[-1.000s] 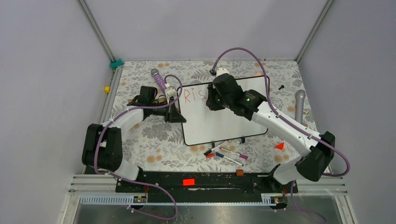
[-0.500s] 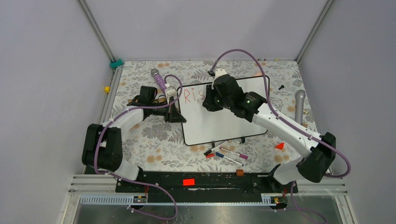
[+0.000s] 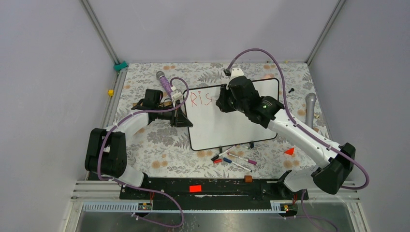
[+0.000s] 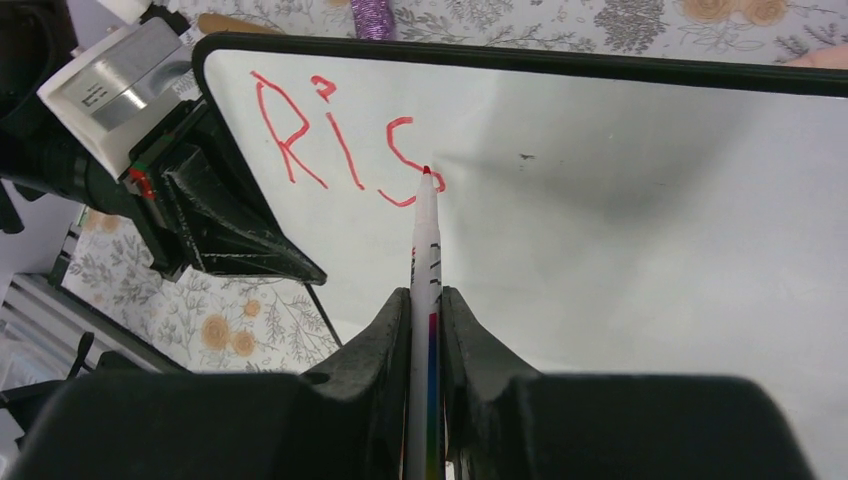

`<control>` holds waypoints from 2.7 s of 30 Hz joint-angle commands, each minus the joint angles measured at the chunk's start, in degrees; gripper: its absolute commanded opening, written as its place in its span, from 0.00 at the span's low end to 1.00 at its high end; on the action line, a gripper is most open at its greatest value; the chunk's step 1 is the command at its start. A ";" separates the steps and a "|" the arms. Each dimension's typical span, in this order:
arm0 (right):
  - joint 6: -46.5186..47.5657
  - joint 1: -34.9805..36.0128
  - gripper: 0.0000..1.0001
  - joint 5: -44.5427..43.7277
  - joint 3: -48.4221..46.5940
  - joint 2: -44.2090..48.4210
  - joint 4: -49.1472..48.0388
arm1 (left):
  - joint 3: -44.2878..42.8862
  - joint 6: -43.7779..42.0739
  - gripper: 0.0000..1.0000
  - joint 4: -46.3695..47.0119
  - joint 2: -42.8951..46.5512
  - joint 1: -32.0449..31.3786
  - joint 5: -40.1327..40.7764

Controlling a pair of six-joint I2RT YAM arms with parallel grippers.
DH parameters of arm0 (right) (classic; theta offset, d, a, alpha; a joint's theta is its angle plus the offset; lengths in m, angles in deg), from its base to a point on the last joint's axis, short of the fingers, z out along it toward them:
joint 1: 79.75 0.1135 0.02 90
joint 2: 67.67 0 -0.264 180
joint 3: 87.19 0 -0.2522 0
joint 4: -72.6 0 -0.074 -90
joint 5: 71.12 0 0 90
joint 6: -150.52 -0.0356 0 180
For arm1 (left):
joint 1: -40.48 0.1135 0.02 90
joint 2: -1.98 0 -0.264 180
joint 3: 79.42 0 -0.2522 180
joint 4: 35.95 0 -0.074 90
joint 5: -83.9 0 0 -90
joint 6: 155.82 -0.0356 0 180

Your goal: Write a sentence on the whiteboard

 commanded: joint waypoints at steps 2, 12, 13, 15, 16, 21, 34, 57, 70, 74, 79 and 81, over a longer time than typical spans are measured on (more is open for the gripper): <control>0.09 -1.03 0.00 -4.49 -0.64 1.92 0.65 | -0.72 -5.64 0.00 -0.51 0.72 -0.92 4.26; -0.11 -1.77 0.00 -4.56 -0.45 1.72 0.63 | -0.76 -5.63 0.00 -0.51 0.74 -0.87 4.30; -0.09 -1.81 0.00 -4.31 -0.53 1.58 0.61 | -0.76 -5.65 0.00 -0.48 0.66 -0.88 4.29; -0.09 -1.86 0.00 -3.98 -0.78 1.19 0.63 | -0.83 -5.63 0.00 -0.46 0.68 -0.93 4.25; -0.07 -1.90 0.00 -3.73 -0.90 0.96 0.60 | -0.78 -5.63 0.00 -0.50 0.67 -0.93 4.25; -0.75 -2.01 0.00 -3.65 -2.09 -0.44 1.65 | -0.76 -5.73 0.00 -0.48 0.71 -0.93 4.26; -2.06 -2.80 0.00 -9.98 -2.01 0.55 4.99 | -0.77 -5.72 0.00 -0.51 0.71 -0.90 4.30; -0.30 -3.65 0.00 -9.03 -7.18 -2.73 5.00 | -0.72 -5.72 0.00 -0.47 0.78 -0.92 4.27; -1.02 -3.74 0.00 -3.65 -8.07 -4.28 3.66 | -0.68 -5.72 0.00 -0.51 0.75 -0.92 4.25; -1.96 -3.70 0.00 -2.12 -6.91 -3.93 3.72 | -0.68 -5.72 0.00 -0.46 0.73 -0.93 4.33; -2.87 -3.70 0.00 -1.13 -5.08 -3.14 3.71 | -0.68 -5.72 0.00 -0.51 0.74 -0.92 4.18; -3.06 -3.76 0.00 -0.69 -4.51 -2.93 3.68 | -0.67 -5.72 0.00 -0.48 0.77 -0.92 4.24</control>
